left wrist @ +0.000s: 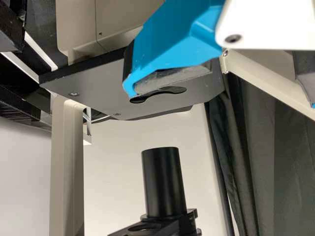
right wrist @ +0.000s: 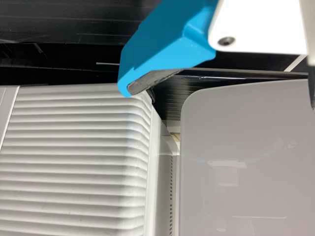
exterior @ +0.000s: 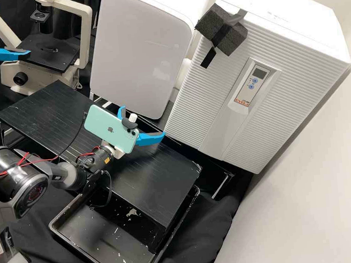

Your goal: Open the incubator door

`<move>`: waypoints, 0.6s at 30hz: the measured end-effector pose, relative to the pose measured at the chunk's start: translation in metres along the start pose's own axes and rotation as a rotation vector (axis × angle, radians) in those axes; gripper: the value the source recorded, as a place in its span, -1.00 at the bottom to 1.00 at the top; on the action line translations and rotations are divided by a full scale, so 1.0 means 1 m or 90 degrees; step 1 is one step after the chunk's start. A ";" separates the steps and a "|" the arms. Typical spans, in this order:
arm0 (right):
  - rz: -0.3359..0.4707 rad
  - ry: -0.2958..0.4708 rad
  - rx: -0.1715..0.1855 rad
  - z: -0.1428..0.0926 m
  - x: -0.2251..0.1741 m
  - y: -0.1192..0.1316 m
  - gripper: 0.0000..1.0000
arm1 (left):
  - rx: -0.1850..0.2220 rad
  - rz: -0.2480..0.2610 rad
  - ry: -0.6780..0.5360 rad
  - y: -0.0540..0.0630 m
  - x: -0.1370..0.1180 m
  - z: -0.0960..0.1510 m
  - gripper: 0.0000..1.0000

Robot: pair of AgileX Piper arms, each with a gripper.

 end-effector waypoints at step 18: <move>0.056 -0.018 0.011 0.012 -0.007 0.028 1.00 | 0.000 0.000 0.000 0.000 0.000 0.000 1.00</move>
